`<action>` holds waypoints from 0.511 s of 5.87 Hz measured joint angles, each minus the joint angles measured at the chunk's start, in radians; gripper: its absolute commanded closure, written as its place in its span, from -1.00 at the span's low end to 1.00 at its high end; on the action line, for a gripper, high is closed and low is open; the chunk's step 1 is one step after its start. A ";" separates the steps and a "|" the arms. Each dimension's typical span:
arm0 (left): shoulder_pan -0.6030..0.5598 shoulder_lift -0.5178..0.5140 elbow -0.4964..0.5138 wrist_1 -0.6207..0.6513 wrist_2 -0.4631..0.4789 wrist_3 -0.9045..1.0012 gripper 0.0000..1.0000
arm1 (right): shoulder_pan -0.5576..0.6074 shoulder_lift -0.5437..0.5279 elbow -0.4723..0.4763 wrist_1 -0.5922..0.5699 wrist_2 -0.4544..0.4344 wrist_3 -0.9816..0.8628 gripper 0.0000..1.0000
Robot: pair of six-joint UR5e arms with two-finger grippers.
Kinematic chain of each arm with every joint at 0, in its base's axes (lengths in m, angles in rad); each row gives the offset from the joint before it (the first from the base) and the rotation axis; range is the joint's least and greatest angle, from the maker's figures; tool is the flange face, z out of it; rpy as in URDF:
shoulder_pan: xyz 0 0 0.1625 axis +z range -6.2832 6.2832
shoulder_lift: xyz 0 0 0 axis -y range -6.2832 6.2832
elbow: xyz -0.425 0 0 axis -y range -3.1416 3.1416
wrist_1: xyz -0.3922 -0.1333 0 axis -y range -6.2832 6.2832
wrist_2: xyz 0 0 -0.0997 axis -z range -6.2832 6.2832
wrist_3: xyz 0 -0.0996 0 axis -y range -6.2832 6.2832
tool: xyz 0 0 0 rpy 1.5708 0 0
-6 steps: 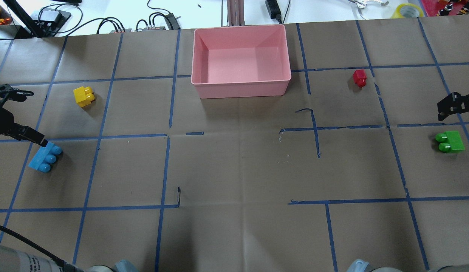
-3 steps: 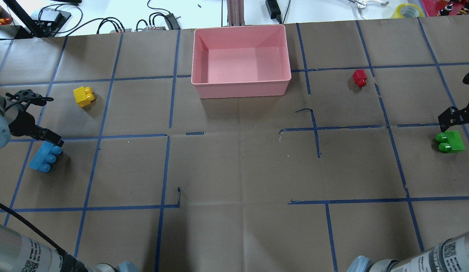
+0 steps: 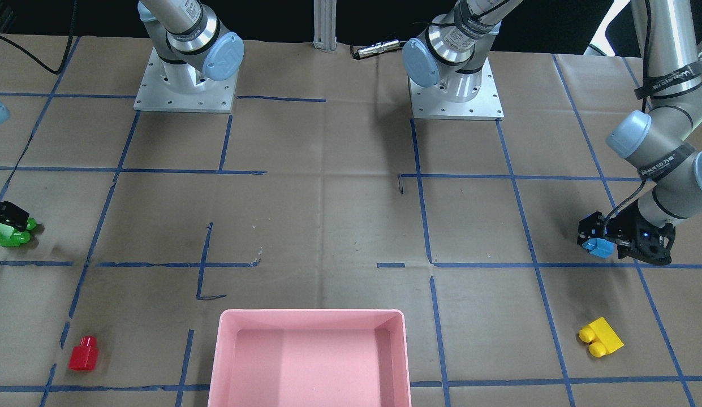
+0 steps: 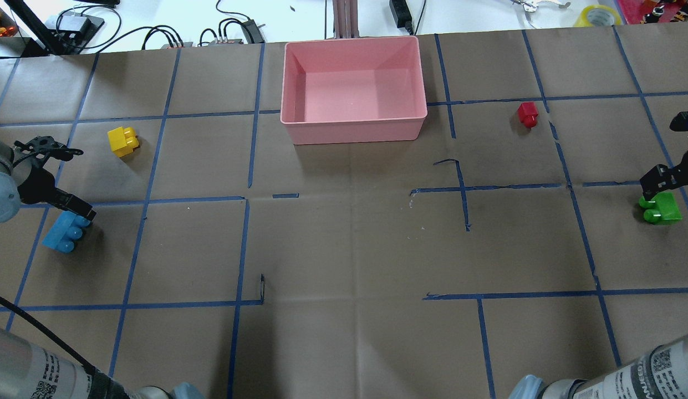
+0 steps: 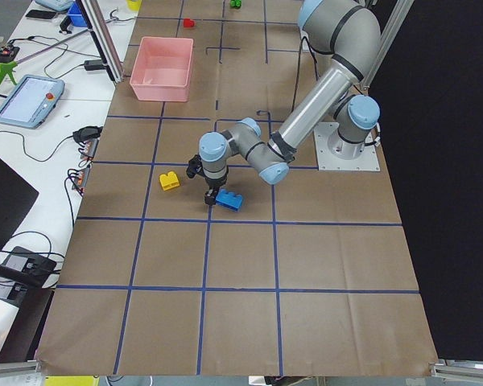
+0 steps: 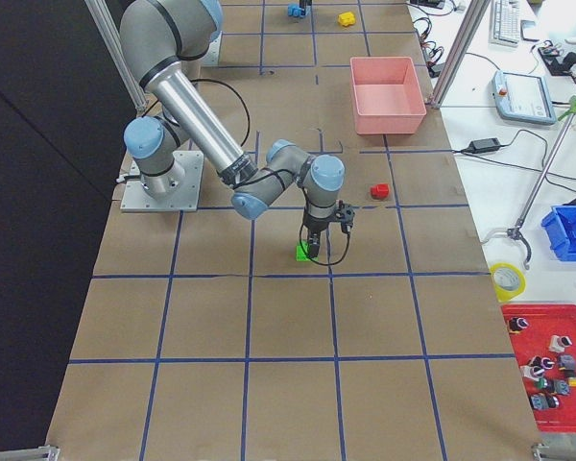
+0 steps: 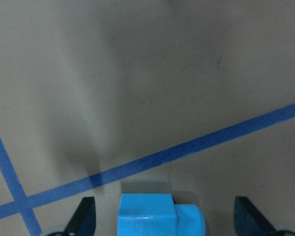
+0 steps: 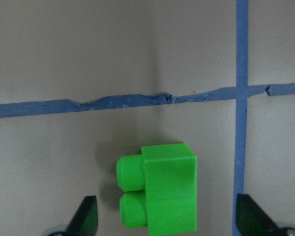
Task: Put all blocks into box
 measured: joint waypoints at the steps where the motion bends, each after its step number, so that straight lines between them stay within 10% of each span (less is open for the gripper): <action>1: 0.002 -0.003 -0.008 -0.006 0.005 0.011 -1.00 | 0.000 0.006 0.000 0.000 0.003 -0.048 -0.99; 3: 0.017 -0.005 -0.037 -0.007 0.025 0.016 -1.00 | 0.000 0.036 -0.004 -0.002 0.004 -0.073 -0.99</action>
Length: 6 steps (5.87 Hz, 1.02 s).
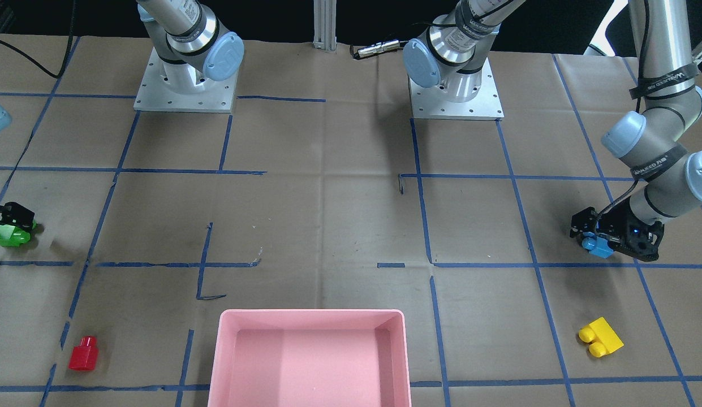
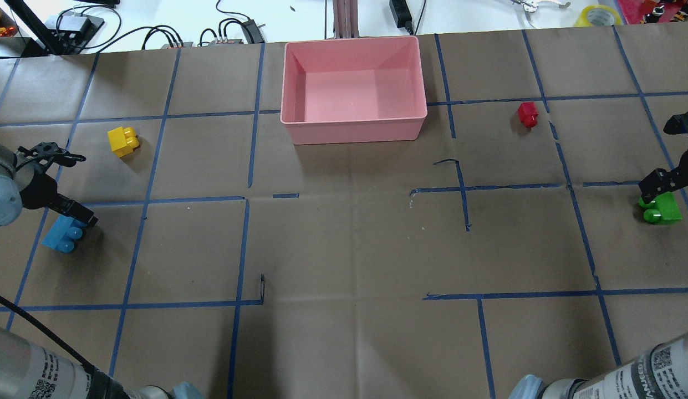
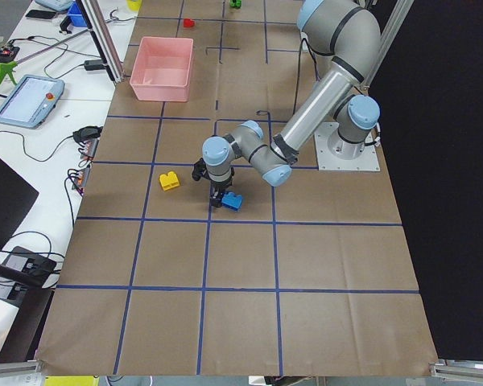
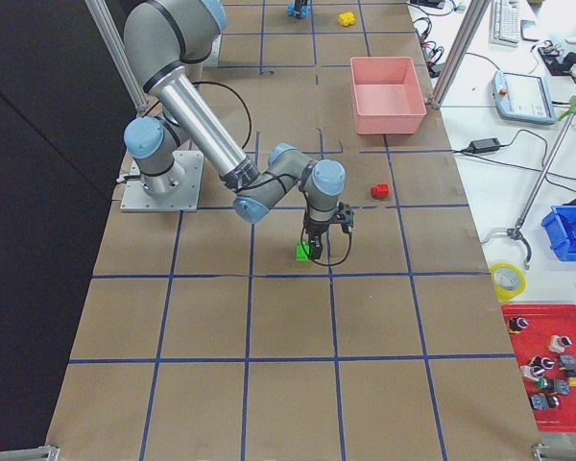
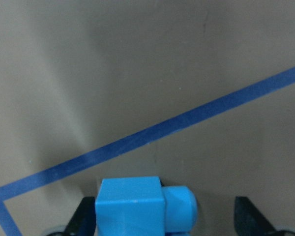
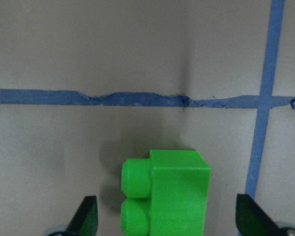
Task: Put all blocks into box
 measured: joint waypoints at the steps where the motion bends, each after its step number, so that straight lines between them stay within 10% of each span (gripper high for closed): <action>1: 0.003 0.000 -0.003 0.002 0.004 0.001 -1.00 | 0.000 0.009 0.000 -0.001 -0.002 -0.003 -0.99; 2: 0.004 0.001 -0.003 0.003 0.005 0.001 -0.97 | 0.000 0.011 0.002 -0.001 -0.006 -0.004 -0.99; 6: 0.004 0.003 0.001 0.003 0.011 0.000 0.29 | -0.001 0.020 0.006 -0.004 -0.012 -0.005 -0.98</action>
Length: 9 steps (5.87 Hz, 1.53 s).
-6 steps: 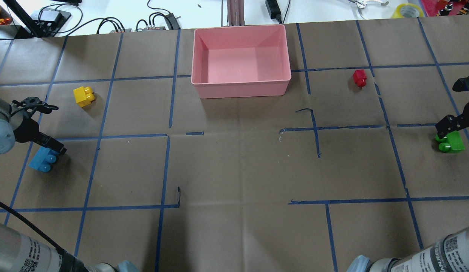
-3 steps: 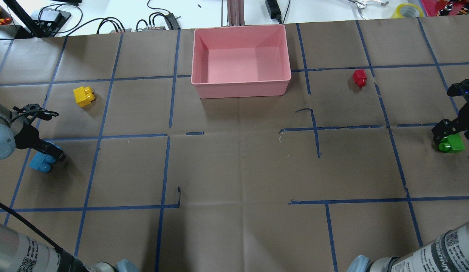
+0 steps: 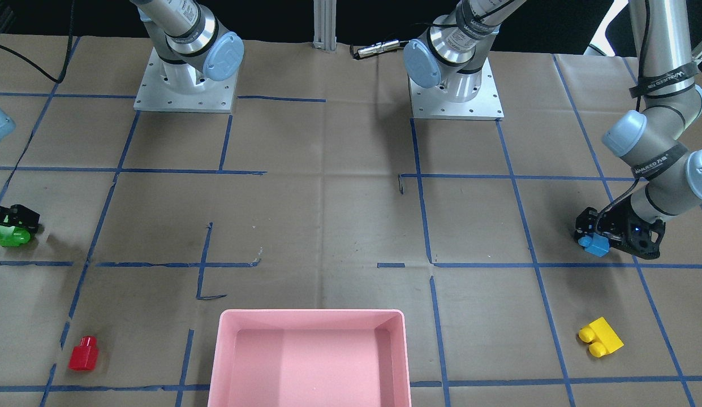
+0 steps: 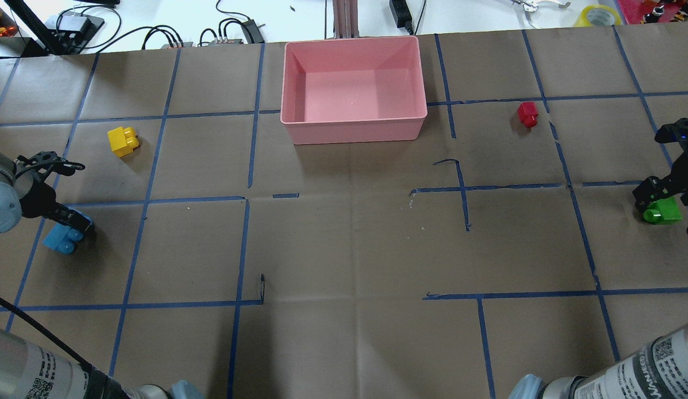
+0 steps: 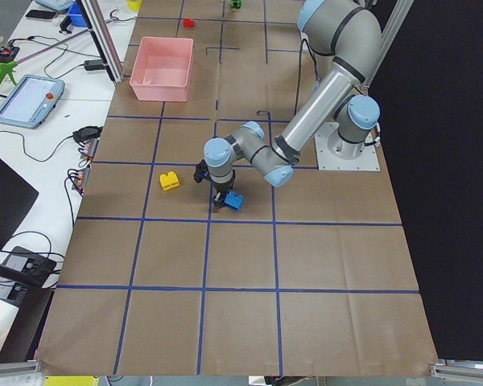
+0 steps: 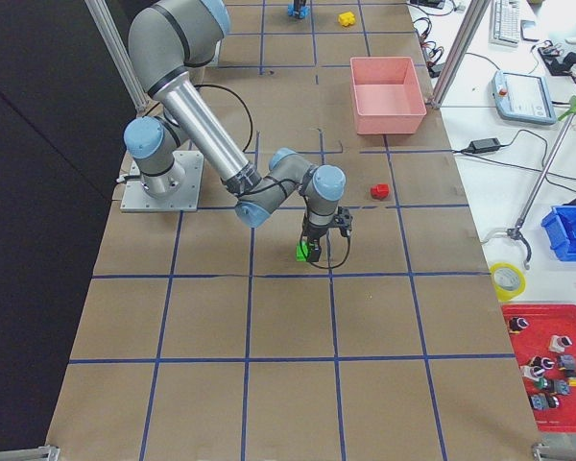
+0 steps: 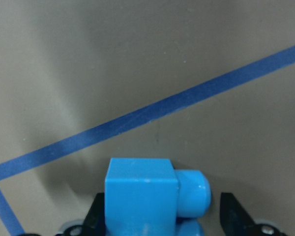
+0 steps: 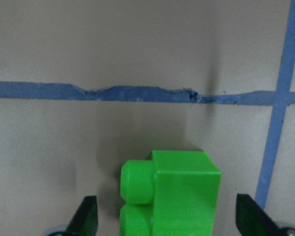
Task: Put all blocks into box
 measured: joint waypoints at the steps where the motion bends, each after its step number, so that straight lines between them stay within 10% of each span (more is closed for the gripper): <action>1: 0.000 -0.001 0.003 -0.001 0.021 0.000 0.52 | 0.000 0.002 0.001 0.001 -0.001 0.000 -0.98; 4: -0.006 0.018 0.025 -0.008 0.053 -0.002 0.72 | 0.000 0.007 0.001 0.002 -0.002 -0.001 -0.58; 9: -0.177 0.085 0.389 -0.343 -0.001 -0.241 0.73 | 0.000 0.000 -0.004 0.005 -0.004 0.003 0.37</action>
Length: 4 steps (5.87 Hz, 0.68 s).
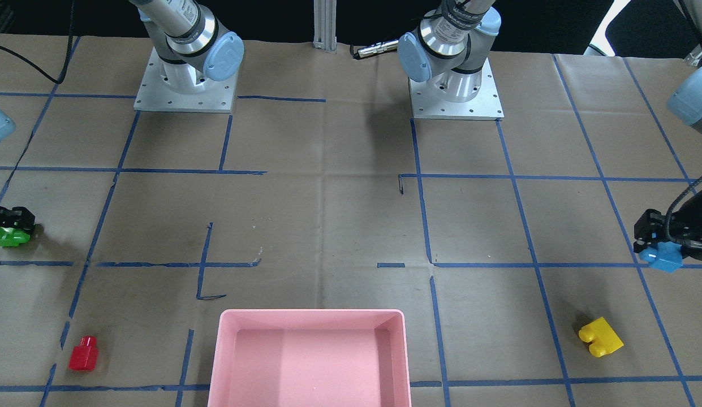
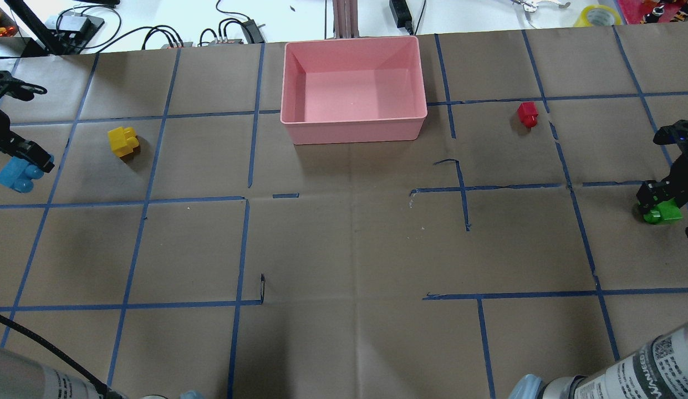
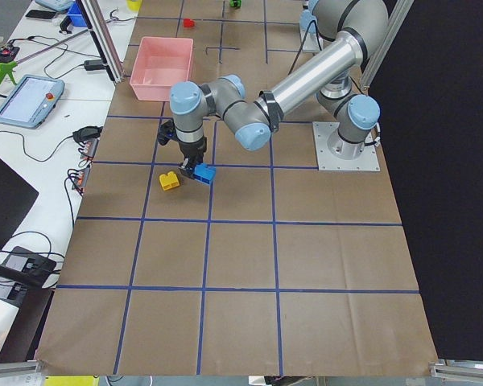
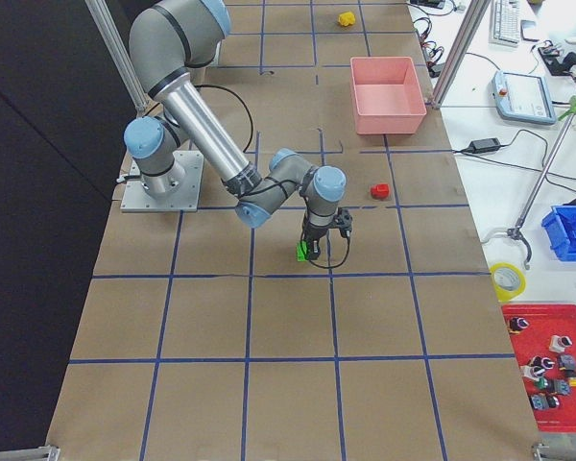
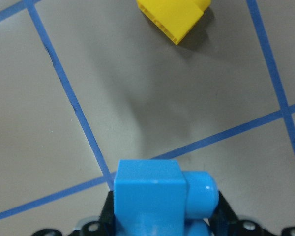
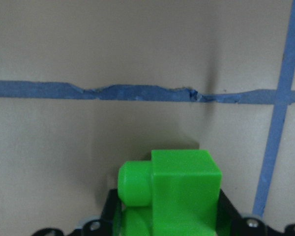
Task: Put all blocks into box
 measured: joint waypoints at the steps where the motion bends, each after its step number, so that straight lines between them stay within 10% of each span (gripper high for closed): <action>1: -0.080 -0.008 0.036 -0.013 -0.024 -0.166 0.73 | 0.000 -0.004 -0.002 0.004 -0.004 0.001 0.52; 2: -0.165 -0.014 0.060 -0.014 -0.033 -0.327 0.73 | 0.001 -0.008 -0.003 0.005 -0.012 0.003 0.87; 4: -0.305 -0.059 0.131 -0.015 -0.036 -0.581 0.73 | 0.001 -0.019 -0.014 0.032 -0.027 0.009 0.93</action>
